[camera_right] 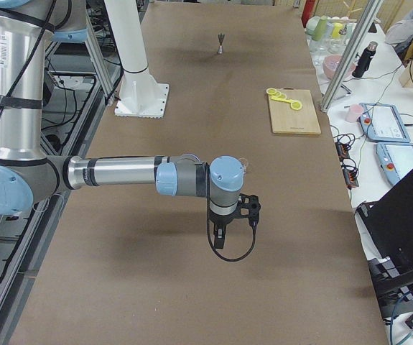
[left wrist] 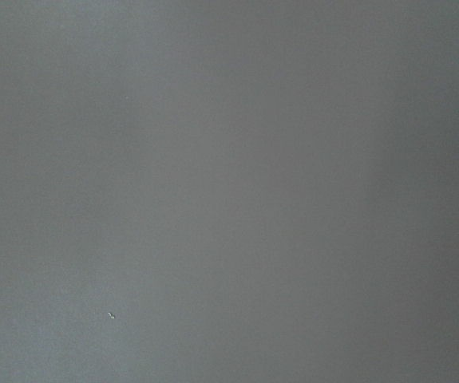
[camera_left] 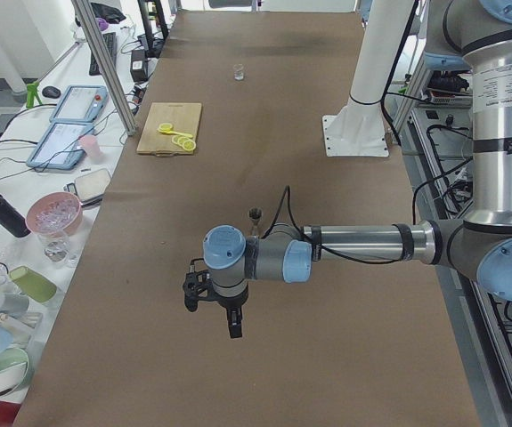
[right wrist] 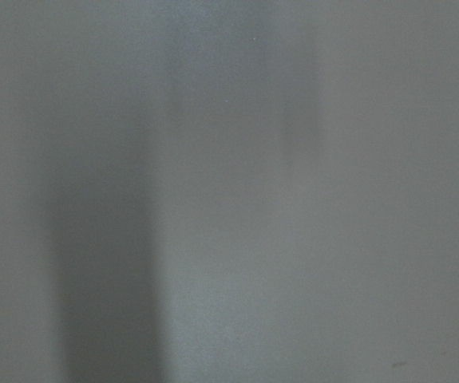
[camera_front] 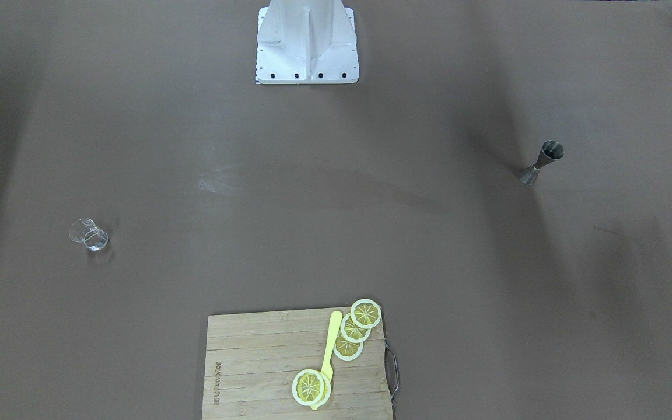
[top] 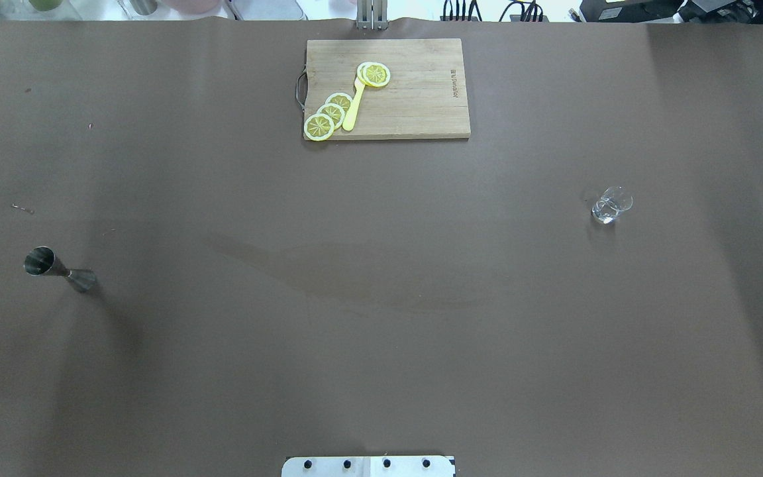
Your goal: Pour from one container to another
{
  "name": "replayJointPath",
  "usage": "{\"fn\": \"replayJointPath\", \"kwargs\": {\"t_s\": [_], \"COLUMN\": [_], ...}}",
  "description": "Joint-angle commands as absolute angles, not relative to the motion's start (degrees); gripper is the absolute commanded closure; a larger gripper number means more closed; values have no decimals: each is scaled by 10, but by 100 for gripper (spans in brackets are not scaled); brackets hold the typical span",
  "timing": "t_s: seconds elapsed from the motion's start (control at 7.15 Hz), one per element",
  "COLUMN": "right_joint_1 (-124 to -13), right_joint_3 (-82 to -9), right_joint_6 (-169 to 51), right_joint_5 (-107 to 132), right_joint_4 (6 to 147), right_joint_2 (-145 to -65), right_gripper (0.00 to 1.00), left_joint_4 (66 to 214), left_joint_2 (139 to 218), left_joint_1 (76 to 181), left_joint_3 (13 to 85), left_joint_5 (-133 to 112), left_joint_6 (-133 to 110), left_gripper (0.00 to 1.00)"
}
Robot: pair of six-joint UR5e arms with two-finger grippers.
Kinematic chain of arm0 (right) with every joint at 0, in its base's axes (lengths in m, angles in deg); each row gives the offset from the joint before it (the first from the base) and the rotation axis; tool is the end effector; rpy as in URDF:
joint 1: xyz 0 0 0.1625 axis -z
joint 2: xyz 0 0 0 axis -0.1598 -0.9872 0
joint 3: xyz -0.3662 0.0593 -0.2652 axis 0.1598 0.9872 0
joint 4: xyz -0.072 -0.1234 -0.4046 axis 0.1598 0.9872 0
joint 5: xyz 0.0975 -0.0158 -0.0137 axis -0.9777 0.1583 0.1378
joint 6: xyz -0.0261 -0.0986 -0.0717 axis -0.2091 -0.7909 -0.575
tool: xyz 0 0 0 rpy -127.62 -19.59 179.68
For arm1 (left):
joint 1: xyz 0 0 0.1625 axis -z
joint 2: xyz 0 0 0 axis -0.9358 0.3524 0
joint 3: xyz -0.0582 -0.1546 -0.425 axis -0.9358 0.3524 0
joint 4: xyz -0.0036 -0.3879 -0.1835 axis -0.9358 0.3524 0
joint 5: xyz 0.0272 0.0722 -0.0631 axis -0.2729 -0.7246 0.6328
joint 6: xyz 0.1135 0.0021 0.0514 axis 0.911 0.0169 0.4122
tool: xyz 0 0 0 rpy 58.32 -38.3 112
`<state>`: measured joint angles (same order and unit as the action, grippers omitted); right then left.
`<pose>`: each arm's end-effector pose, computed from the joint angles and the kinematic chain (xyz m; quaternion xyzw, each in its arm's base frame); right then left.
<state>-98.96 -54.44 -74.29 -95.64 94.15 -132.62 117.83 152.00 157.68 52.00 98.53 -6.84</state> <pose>0.0495 -0.4500 0.6767 -0.0065 -0.3512 0.0088 0.9362 -0.0387 -0.4565 0.7273 -0.0264 0.3468 -0.0646 0.9353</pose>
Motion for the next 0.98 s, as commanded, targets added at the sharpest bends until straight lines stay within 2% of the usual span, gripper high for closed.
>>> {"fn": "replayJointPath", "kwargs": {"t_s": [0.0,0.56,0.84], "right_joint_1": [-990,-990,-990], "right_joint_3": [-544,-545,-546], "right_joint_6": [-744,-741,-744], "right_joint_5": [-956,-958,-959], "right_joint_4": [941,941,940], "right_joint_2": [-1327,-1322,-1308], "right_gripper": [0,0,0], "left_joint_4": [1176,1175,1178], "left_joint_2": [1522,1561,1594], "left_joint_1": [1575,1573,1572], "left_joint_3": [520,515,549], "left_joint_5": [985,985,1080], "left_joint_6": [-79,-168,-293], "left_gripper": [1,1,1]}}
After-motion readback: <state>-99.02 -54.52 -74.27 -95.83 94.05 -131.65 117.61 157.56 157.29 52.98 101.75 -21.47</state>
